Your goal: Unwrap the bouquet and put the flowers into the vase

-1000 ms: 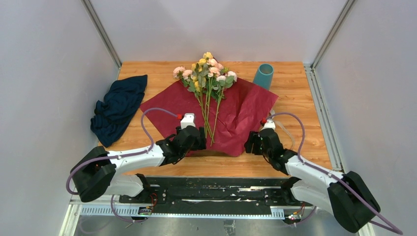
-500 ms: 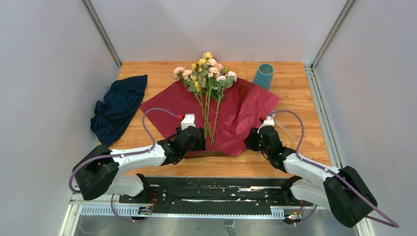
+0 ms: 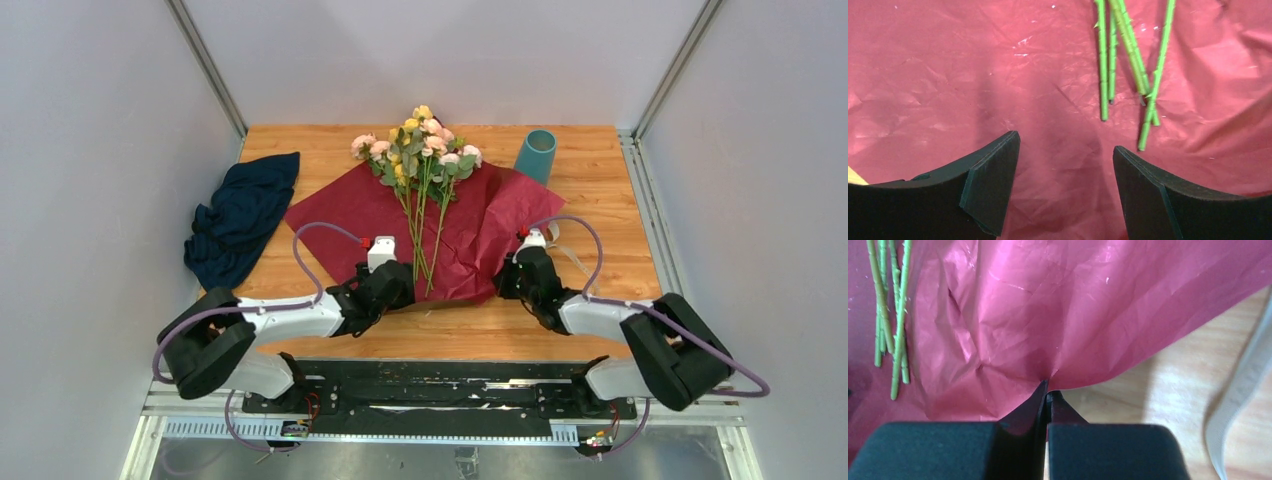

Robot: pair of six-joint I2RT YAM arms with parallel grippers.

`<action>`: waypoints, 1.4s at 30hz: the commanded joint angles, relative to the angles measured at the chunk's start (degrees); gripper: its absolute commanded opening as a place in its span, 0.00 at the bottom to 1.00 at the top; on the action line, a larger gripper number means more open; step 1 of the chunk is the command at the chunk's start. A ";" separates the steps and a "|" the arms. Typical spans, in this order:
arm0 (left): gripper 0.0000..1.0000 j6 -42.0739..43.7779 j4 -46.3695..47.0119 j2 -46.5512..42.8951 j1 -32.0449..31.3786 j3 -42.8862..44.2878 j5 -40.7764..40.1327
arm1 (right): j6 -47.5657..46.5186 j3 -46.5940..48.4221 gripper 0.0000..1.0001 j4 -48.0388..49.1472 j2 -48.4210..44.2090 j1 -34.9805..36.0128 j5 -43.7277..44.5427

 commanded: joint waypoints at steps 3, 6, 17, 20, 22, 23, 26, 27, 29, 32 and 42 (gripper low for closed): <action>0.78 -1.13 0.14 7.44 -0.08 1.82 -5.12 | -0.64 5.71 0.00 2.71 10.70 -1.17 -1.87; 0.78 -0.84 0.22 9.58 1.04 3.00 -5.51 | -0.33 9.49 0.00 3.81 16.12 -1.33 -4.98; 0.78 1.10 2.78 12.11 9.93 2.62 -3.10 | 1.01 19.95 0.00 5.41 29.46 -1.81 -10.64; 0.78 1.62 3.20 12.89 12.73 3.00 -1.86 | 0.83 22.82 0.00 4.81 32.67 -2.21 -11.56; 0.78 2.07 3.24 13.18 13.47 3.35 -1.92 | 1.17 25.55 0.00 4.61 35.03 -2.51 -12.50; 0.78 2.11 3.12 13.19 13.57 3.56 -2.09 | 1.29 26.64 0.00 4.57 36.17 -2.61 -13.05; 0.78 2.16 2.77 13.38 13.84 3.85 -2.67 | 1.55 29.01 0.00 4.48 38.71 -2.71 -14.30; 0.78 2.24 2.70 13.54 14.05 3.89 -2.80 | 1.53 29.59 0.00 4.40 39.35 -2.79 -14.44; 0.78 2.37 2.70 13.81 14.50 3.98 -2.82 | 1.61 30.53 0.00 4.35 40.27 -3.03 -14.92; 0.78 2.59 2.74 14.07 14.64 4.19 -1.57 | 1.72 29.67 0.00 4.77 39.42 -3.28 -16.04; 0.77 1.60 2.96 9.68 14.21 2.80 2.16 | 2.18 14.08 0.00 2.64 17.04 1.62 -10.53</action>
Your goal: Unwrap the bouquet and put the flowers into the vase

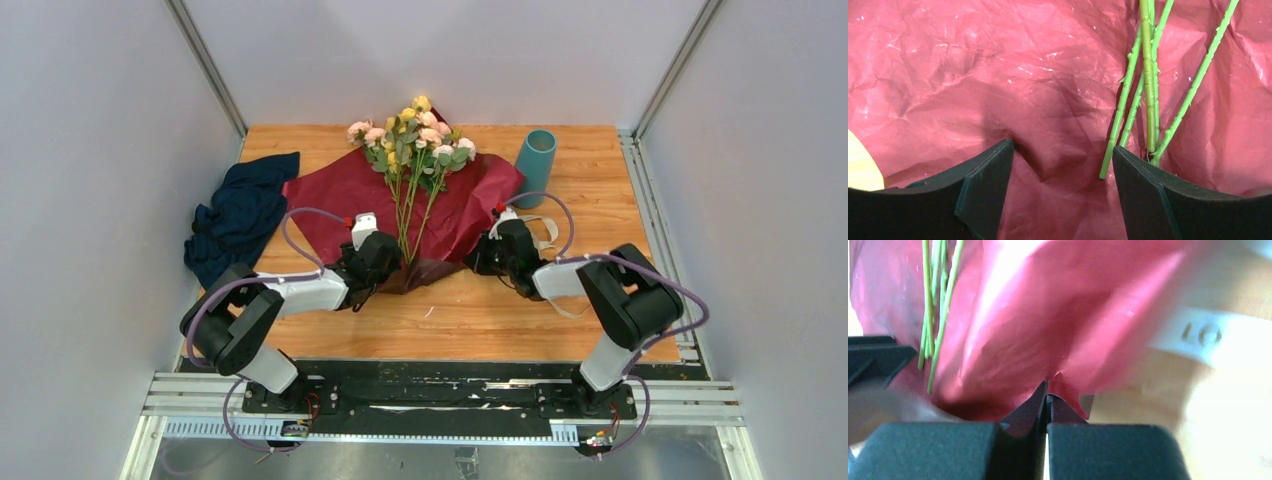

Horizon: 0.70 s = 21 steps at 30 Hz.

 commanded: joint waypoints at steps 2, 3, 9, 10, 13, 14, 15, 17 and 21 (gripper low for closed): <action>0.76 -0.79 -3.31 -2.88 -0.62 -1.82 2.49 | -1.81 -4.42 0.00 -10.89 -11.25 4.41 5.12; 0.76 -0.68 -3.41 -3.41 -1.57 -1.71 2.24 | -2.01 -5.30 0.00 -12.01 -13.31 4.90 5.73; 0.76 -0.69 -5.27 -4.09 -6.98 0.12 0.66 | -3.49 -9.84 0.30 -21.84 -31.87 5.21 14.67; 0.76 -0.86 -5.50 -4.08 -8.04 0.27 0.19 | -4.18 -9.61 0.37 -25.64 -35.00 5.22 16.41; 0.76 -1.63 -5.47 -3.81 -10.21 0.10 -0.22 | -5.93 -8.73 0.51 -30.59 -43.94 4.46 20.35; 0.76 -2.03 -5.46 -3.80 -10.62 -0.17 -0.21 | -6.22 -8.60 0.54 -30.98 -46.87 3.70 20.33; 0.76 -2.28 -5.38 -3.88 -11.06 -0.56 -0.10 | -6.38 -7.97 0.56 -31.62 -48.19 2.74 19.75; 0.76 -2.42 -5.43 -4.59 -11.58 -1.16 -0.24 | -6.74 -6.34 0.56 -33.51 -48.96 1.00 18.59; 0.76 -2.57 -5.93 -8.06 -12.76 -3.09 -0.10 | -7.93 -4.12 0.55 -33.31 -46.15 0.20 19.22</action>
